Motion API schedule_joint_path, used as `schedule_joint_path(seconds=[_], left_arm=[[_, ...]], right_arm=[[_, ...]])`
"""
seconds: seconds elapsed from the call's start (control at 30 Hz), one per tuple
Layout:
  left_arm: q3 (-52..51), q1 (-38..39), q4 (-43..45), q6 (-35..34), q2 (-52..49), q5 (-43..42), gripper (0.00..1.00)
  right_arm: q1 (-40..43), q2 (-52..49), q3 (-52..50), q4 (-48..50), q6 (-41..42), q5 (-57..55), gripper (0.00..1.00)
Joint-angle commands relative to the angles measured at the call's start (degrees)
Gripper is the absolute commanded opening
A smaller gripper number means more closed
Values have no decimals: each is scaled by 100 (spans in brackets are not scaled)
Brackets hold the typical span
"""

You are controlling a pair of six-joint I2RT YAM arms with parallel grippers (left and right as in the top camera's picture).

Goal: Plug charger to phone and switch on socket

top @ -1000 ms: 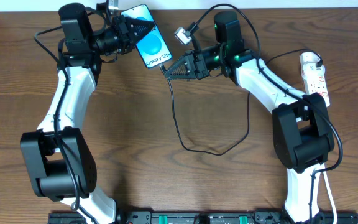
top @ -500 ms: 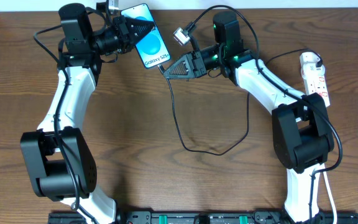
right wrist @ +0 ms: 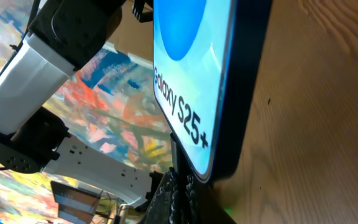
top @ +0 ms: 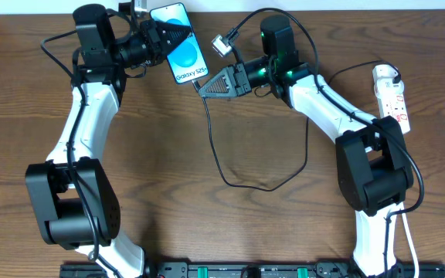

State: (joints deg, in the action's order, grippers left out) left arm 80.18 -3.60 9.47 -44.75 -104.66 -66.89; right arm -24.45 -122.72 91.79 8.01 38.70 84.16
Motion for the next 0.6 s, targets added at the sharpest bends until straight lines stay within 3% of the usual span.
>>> schedule_joint_path(seconds=[0.0, 0.57], left_arm=[[66, 192, -37, 118, 116, -396, 7], [68, 208, -39, 120, 116, 7, 8]], right_arm=[[39, 197, 76, 170, 122, -584, 1], [466, 197, 76, 162, 507, -765, 1]])
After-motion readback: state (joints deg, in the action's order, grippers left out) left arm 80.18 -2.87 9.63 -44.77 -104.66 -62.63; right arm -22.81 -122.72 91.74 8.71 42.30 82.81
